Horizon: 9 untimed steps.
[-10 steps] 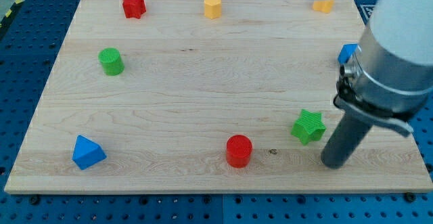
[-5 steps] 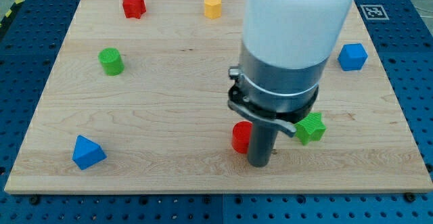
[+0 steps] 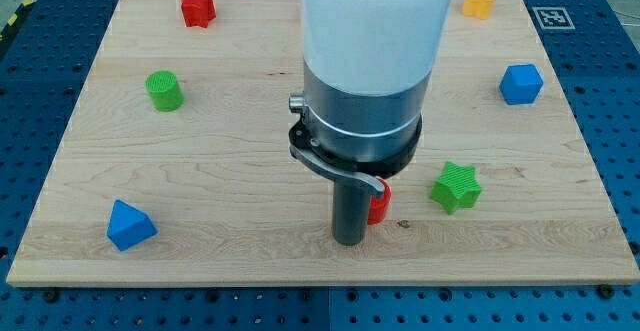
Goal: Move the red circle to the left of the green star
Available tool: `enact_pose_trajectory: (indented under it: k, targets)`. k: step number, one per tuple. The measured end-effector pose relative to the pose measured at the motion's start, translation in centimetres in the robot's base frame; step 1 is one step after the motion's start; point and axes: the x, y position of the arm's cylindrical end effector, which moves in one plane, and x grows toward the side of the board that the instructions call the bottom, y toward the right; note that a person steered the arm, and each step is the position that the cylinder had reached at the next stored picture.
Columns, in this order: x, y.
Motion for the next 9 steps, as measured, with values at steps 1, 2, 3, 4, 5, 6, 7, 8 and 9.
enact_pose_trajectory:
  k: [1,2,3,4,5,6,7,8,9]
  targets:
    - [-0.8,0.9]
    - [-1.8,1.2]
    - [-1.8,1.1]
    - [-3.6,-0.1]
    - [-4.4,0.8]
    - [-2.5,0.9]
    - [-4.0,0.9]
    - [-4.3,0.9]
    - [-4.3,1.8]
